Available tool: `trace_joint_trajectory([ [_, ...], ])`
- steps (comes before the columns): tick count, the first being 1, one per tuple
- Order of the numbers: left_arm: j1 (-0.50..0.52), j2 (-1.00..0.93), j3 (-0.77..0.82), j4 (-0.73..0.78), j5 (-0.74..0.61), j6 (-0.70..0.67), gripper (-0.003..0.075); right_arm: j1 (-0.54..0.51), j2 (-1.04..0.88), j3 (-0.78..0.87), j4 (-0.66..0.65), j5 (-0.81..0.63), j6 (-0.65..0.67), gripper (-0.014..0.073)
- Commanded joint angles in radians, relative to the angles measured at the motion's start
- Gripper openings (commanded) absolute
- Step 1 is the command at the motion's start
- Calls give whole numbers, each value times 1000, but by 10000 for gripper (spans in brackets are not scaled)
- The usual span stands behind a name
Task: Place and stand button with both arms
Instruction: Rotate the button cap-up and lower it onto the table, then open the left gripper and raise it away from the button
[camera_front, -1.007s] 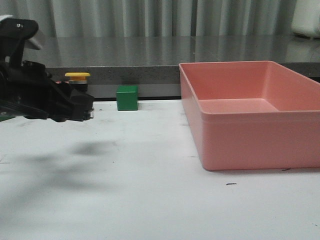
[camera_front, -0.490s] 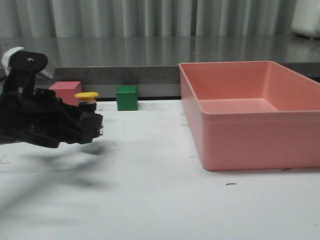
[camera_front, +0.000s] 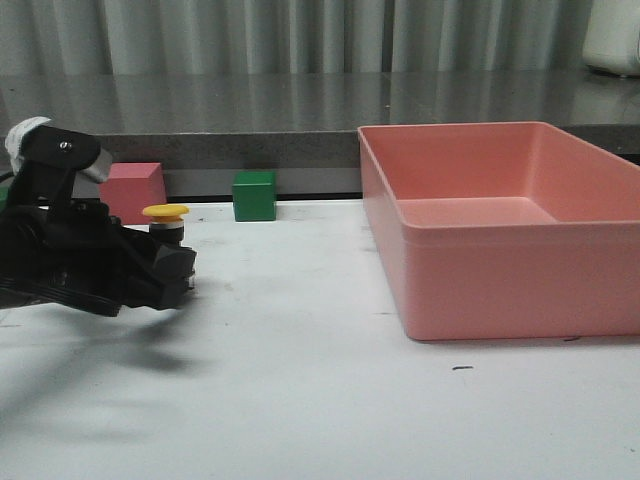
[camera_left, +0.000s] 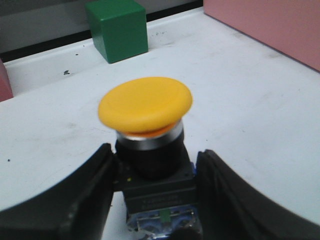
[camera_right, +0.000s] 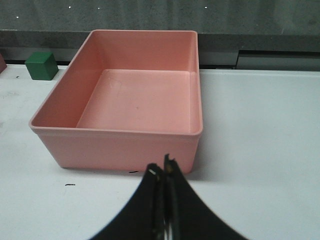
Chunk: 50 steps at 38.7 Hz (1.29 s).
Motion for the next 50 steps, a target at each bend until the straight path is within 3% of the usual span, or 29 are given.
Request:
trace_joint_trajectory([
  [1,0,-41,-13,-18,-83,3,211,-7,11,-25,-18,-76,-4,-71],
  [17,0,-26,27,-18,-111,3,228,-7,11,-25,-18,-76,-4,-71],
  [28,0,-29,29,-18,-127,3,450,-7,11,-25,-18,-76,-4,-71],
  [32,0,-57,29,-18,-116,3,487,-7,11,-25,-18,-76,-4,-71],
  [42,-2,-236,29,-16,51,-86,487,-7,11,-25,-18,-76,-4,-71],
  [50,-2,-469,29,17,312,-210,482,-7,11,-25,-18,-76,-4,-71],
])
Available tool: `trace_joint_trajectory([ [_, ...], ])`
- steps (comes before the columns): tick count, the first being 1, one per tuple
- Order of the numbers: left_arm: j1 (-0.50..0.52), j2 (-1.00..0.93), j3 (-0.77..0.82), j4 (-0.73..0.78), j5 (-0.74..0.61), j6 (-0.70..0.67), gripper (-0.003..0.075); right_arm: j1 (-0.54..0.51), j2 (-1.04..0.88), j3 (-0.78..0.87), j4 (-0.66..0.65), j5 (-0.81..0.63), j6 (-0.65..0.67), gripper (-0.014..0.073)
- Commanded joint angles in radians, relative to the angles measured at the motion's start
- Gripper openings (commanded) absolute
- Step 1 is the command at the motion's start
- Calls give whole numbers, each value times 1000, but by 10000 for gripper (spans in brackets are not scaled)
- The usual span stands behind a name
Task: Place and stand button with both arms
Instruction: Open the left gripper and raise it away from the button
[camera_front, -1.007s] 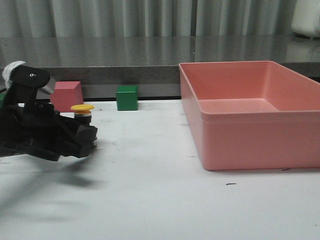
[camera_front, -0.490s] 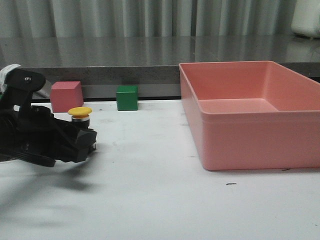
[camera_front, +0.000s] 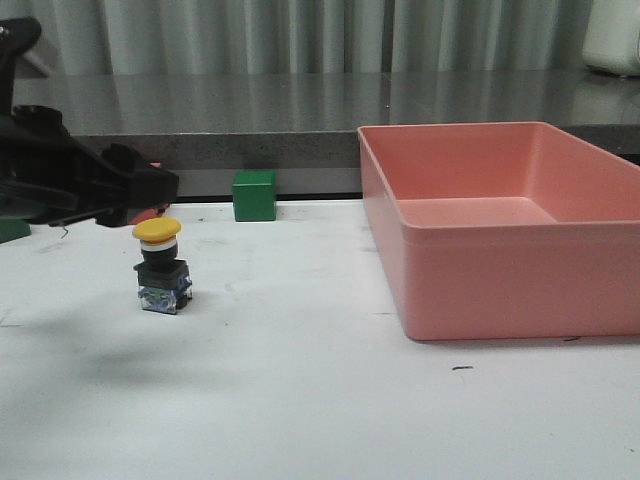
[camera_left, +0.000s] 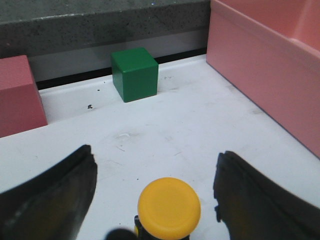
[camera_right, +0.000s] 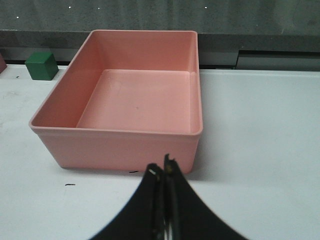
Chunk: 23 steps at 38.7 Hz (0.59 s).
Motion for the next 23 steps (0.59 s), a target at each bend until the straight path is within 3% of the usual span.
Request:
trace_joint_trajectory([
  [1,-2,-149,-13,6,42,-35,482,-7,11,-25,-18,-76,-2,-71],
  [7,-2,-382,-17,-3,258,-39,424,-7,11,-25,-18,-76,-2,-71],
  [19,-2,-847,-17,-6,754,-39,50,-7,11,-25,-18,-76,-2,-71],
  [23,-2,-970,-17,-31,878,-39,-20,-7,11,-25,-18,-76,-2,-71],
])
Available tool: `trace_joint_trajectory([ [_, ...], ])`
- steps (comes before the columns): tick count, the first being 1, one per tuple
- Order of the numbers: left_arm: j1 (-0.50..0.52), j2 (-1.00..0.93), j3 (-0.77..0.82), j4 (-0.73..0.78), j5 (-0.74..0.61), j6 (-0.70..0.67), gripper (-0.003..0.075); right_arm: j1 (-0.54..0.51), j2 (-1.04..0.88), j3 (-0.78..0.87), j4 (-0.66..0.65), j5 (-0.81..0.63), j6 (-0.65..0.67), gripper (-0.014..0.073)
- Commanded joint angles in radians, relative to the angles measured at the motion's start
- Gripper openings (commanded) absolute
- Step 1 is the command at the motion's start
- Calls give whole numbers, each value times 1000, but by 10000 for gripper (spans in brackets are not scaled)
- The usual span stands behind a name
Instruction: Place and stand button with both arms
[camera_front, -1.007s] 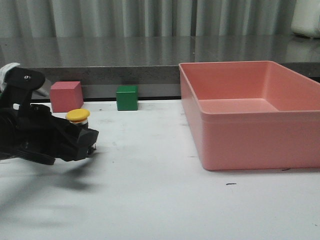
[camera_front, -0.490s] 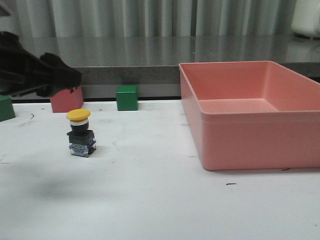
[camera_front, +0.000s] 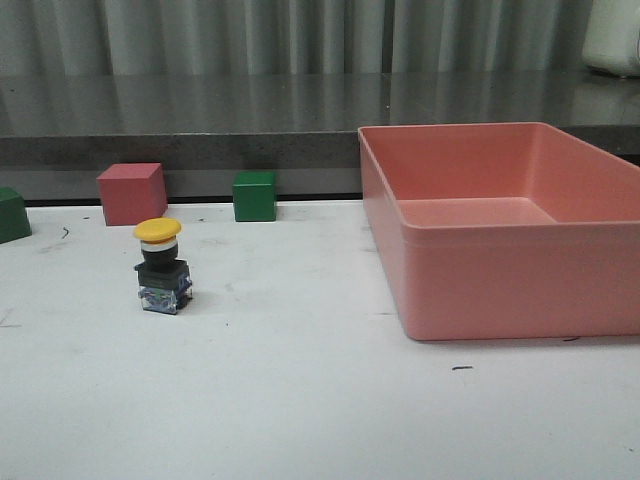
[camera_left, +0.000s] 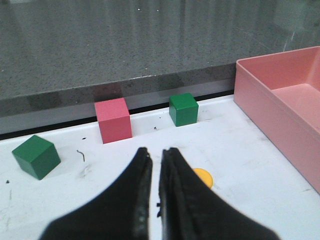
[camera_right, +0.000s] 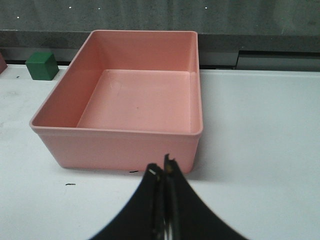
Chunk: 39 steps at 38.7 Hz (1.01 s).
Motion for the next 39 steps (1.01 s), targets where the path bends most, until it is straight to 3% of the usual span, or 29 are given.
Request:
trace_joint_trajectory([
  [1,-2,-104,-26,-30,47,-11,-20,-7,11,-25,-18,-76,-2,-71],
  [16,-2,-382,-26,-62,402,-11,-20,-7,11,-25,-18,-76,-2,-71],
  [39,-2,-467,-26,-62,396,-11,-20,-7,11,-25,-18,-76,-2,-71],
])
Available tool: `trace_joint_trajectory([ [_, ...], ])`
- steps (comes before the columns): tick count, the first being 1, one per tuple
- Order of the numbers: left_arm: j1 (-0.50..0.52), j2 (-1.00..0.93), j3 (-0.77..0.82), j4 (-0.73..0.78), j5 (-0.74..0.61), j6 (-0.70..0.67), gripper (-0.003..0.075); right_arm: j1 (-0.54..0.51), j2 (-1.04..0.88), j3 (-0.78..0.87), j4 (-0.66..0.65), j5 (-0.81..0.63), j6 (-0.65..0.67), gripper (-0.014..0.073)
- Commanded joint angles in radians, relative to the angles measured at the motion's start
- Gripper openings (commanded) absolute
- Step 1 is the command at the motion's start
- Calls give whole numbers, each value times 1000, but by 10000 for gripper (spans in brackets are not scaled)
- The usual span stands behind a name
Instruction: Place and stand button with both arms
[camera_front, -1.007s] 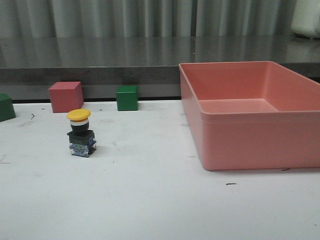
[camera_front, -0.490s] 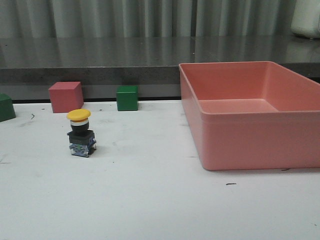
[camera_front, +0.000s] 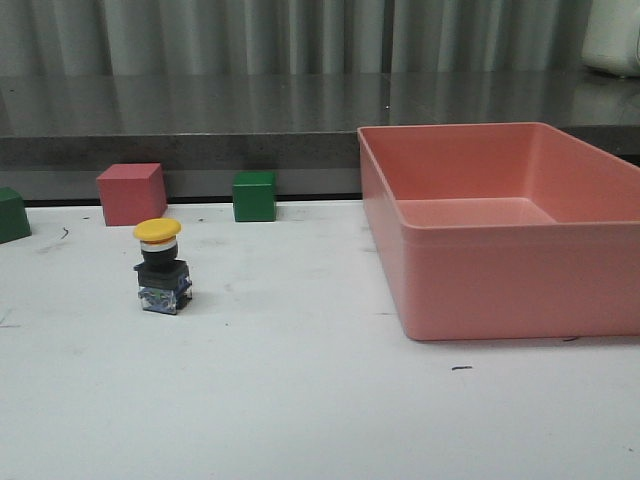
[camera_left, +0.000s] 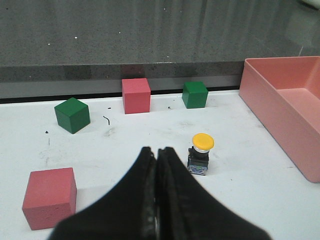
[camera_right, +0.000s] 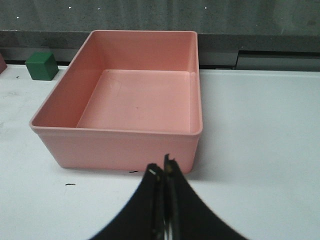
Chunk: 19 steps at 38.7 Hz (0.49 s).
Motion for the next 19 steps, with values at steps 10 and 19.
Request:
trace_joint_trajectory([
  [10,-2,9,-30,-3,-71,-8,-20,-7,11,-25,-18,-76,-2,-71],
  [19,-2,9,-24,-8,-86,-8,-20,-7,11,-25,-18,-76,-2,-71],
])
